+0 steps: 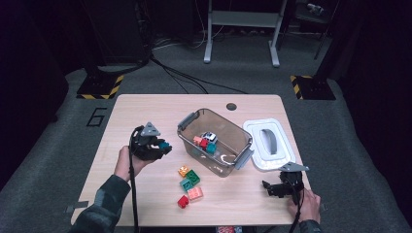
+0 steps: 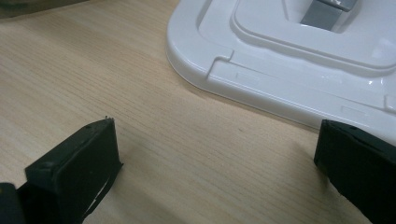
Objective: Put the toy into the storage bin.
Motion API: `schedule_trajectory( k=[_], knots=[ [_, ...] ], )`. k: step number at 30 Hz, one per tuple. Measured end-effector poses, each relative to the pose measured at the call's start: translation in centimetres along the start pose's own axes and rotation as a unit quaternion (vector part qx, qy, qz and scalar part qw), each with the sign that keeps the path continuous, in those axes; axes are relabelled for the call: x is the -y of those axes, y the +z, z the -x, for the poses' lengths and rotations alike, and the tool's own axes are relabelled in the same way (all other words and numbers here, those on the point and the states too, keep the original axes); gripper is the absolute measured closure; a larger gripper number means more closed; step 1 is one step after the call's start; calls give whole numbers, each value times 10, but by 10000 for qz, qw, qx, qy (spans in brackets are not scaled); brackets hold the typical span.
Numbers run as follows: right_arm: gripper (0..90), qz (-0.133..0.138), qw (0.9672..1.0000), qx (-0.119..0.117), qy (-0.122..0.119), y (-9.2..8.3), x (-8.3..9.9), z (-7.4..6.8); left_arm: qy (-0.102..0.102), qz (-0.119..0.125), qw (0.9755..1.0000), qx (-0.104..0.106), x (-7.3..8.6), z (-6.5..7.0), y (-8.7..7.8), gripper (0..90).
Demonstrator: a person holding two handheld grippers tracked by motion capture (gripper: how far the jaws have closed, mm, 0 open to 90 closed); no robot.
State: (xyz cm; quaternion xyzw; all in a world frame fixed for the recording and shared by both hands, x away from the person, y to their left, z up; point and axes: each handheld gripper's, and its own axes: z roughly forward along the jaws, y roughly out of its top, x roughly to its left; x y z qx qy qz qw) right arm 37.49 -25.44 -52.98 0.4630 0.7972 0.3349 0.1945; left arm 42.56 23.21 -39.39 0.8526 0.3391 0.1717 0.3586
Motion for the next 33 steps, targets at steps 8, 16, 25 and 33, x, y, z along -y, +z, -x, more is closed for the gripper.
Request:
schedule_trajectory(
  k=[8, 16, 25, 33],
  knots=[
    [0, 0, 10000, 0, 0, 0, 0, 0, 203, 109, 9997, -36, -24, 2, -6, 591],
    [0, 0, 10000, 0, -2, 0, 0, 0, 408, 219, 9989, -77, -49, 4, -11, 591],
    [0, -9, 10000, -8, -8, 0, 0, 0, 515, 257, 9983, -45, -73, 7, 2, 590],
    [0, -15, 10000, -11, -20, 0, 0, 0, 588, 119, 9981, 117, -83, 13, 27, 590]
  ],
)
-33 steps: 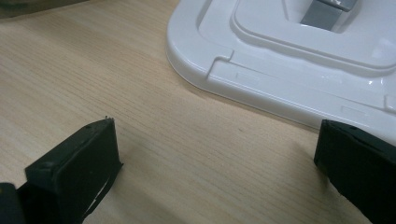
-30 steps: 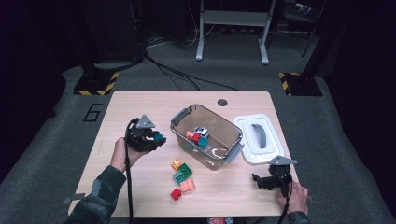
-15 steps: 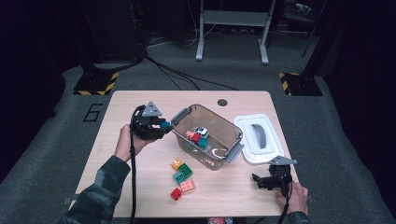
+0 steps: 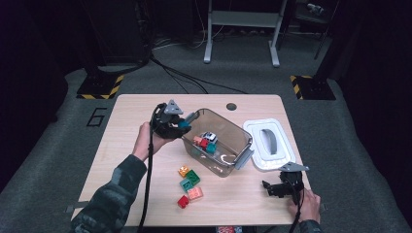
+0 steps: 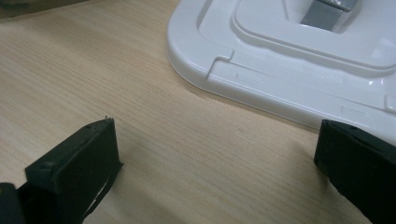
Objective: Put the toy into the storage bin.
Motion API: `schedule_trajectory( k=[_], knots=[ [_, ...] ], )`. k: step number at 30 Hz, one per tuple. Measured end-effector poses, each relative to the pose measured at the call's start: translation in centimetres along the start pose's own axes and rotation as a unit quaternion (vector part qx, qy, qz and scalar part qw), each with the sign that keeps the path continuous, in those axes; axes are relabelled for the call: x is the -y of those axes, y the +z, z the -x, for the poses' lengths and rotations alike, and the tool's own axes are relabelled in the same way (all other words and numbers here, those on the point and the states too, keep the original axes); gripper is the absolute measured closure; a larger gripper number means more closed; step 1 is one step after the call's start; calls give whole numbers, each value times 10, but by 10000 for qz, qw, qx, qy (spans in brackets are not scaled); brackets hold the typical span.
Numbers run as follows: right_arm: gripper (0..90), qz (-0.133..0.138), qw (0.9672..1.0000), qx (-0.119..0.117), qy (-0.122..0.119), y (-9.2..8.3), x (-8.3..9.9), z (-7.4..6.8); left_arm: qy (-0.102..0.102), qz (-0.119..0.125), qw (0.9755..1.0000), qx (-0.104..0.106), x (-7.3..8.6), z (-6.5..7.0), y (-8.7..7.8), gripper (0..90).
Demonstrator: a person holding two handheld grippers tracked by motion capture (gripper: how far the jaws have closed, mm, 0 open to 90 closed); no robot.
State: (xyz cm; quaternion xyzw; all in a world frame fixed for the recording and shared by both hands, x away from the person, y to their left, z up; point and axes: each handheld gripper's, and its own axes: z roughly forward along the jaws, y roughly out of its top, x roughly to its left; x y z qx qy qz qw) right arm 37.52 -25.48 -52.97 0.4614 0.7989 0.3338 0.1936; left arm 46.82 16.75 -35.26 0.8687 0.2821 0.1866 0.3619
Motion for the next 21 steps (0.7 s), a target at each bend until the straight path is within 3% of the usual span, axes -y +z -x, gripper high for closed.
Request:
schedule_trajectory(
  k=[10, 21],
  knots=[
    [0, 7, 10000, 3, 12, 0, 0, 0, -43, -272, 9996, 76, 3, 2, 25, 589],
    [0, 3, 10000, 1, 18, 0, 0, 0, -76, -466, 9989, 68, 10, 0, 33, 589]
  ],
)
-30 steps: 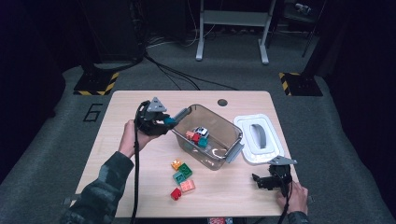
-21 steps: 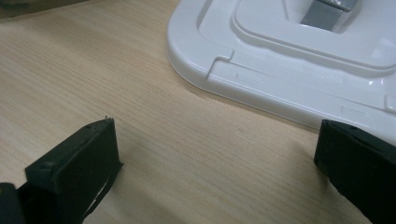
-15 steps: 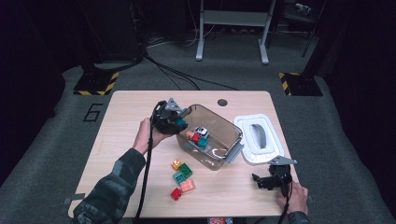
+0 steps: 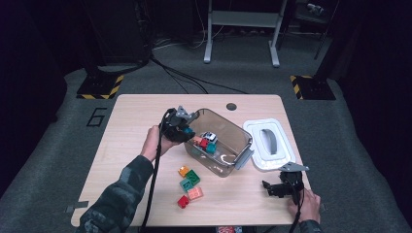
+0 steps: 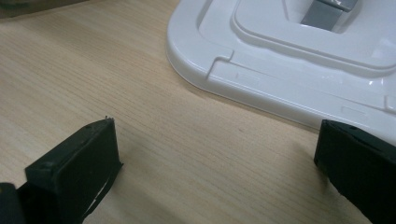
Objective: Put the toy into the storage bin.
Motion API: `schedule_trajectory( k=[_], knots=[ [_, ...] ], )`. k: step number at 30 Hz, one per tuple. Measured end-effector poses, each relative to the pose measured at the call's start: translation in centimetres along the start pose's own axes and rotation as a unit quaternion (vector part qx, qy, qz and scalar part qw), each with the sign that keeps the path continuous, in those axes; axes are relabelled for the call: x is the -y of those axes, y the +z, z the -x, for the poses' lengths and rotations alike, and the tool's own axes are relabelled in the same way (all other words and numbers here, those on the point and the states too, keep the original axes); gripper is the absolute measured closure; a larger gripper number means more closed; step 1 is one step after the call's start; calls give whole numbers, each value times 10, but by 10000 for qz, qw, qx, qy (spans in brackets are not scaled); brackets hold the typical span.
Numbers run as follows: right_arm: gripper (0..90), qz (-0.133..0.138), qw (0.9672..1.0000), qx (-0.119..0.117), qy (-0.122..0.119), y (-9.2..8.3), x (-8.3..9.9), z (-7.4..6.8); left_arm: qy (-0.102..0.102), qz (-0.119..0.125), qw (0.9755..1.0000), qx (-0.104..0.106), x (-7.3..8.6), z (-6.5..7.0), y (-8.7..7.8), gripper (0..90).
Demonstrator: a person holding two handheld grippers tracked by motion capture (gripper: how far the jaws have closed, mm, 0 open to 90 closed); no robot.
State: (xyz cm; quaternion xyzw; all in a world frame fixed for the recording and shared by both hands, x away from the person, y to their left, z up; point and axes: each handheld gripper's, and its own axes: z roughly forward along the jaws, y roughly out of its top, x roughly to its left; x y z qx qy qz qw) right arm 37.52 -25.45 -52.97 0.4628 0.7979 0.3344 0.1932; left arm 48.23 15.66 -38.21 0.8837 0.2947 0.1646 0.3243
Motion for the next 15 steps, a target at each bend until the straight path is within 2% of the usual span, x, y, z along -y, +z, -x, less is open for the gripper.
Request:
schedule_trajectory(
  k=[8, 10, 11, 13, 14, 15],
  knots=[
    [0, 4, 10000, 0, -5, 0, 0, 0, 16, -88, 9999, -68, 0, 0, 1, 582],
    [0, 3, 10000, -1, -12, 0, 0, 0, -17, -96, 9999, -53, 1, 1, -1, 548],
    [0, -2, 10000, -2, -7, 0, 0, 0, -27, -59, 10000, -66, 1, 1, -3, 484],
    [0, 2, 10000, 2, -10, 0, 0, 0, -24, -33, 10000, -73, 2, 2, -6, 411],
    [0, 2, 10000, 2, -10, 0, 0, 0, -36, -14, 9999, -94, 2, 2, -8, 411],
    [0, -3, 10000, -3, -6, 0, 0, 0, -34, 53, 9999, -128, 3, 4, -12, 310]
  ],
)
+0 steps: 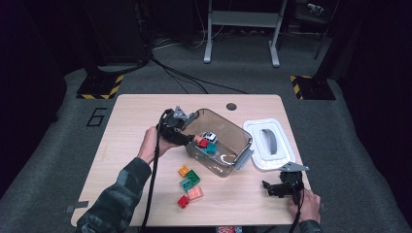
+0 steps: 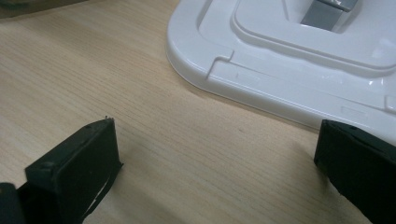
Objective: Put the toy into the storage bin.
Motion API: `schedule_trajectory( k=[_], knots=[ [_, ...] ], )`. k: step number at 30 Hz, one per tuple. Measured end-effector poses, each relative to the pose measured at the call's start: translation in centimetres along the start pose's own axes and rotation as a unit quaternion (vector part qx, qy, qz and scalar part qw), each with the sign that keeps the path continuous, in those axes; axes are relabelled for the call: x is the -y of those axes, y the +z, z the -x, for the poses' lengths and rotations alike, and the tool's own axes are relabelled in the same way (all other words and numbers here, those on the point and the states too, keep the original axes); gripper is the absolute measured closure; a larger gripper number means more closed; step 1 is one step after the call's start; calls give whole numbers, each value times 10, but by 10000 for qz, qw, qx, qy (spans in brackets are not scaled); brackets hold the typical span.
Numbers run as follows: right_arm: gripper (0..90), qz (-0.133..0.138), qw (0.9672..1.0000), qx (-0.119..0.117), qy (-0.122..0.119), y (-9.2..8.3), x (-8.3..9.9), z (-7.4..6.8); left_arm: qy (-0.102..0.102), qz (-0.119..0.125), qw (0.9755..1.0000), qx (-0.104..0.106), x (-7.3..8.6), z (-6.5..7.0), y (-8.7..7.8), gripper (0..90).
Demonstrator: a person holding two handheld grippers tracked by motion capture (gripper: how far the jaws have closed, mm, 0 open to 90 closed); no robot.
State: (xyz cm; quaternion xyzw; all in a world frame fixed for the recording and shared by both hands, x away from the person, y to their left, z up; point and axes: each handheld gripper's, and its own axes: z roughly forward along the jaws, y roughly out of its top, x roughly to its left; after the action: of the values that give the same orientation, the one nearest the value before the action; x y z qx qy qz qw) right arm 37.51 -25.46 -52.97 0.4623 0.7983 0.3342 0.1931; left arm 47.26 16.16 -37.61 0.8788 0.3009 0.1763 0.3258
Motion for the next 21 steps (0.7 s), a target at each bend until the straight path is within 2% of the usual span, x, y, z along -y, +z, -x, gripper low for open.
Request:
schedule_trajectory(
  k=[1, 2, 3, 5, 9, 10, 11, 16, 17, 19, 20, 21],
  knots=[
    [0, 0, 10000, 0, 0, 0, 0, 0, 6, 40, 10000, 9, 1, 1, -4, 310],
    [0, 5, 10000, 5, 1, 0, 0, 0, -10, 141, 9999, -29, 3, 3, -11, 226],
    [0, 5, 10000, 5, 1, 0, 0, 0, -10, 141, 9999, -29, 3, 3, -11, 200],
    [0, 4, 10000, 2, -1, 0, 0, 0, -57, 253, 9997, -10, 7, 6, -19, 169],
    [0, -3, 10000, 2, -7, 0, 0, 0, -61, 331, 9994, -19, 19, 9, -31, 134],
    [0, 4, 10000, 5, -2, 0, 0, 0, -99, 360, 9993, -25, 28, 10, -35, 123],
    [0, 4, 10000, 5, -2, 0, 0, 0, -99, 360, 9993, -25, 28, 10, -35, 116],
    [0, 5, 10000, 4, -6, 0, 0, 0, -305, 291, 9991, -58, 57, 11, -35, 91],
    [0, 5, 10000, 4, -6, 0, 0, 0, -305, 291, 9991, -58, 57, 11, -35, 86],
    [0, 3, 10000, 14, -6, 0, 0, 0, -359, 250, 9989, -149, 68, 13, -30, 79],
    [0, 5, 10000, 17, -18, 0, 0, 0, -404, 182, 9990, -91, 75, 14, -24, 75],
    [0, 5, 10000, 17, -18, 0, 0, 0, -404, 182, 9990, -91, 75, 14, -24, 75]
  ],
)
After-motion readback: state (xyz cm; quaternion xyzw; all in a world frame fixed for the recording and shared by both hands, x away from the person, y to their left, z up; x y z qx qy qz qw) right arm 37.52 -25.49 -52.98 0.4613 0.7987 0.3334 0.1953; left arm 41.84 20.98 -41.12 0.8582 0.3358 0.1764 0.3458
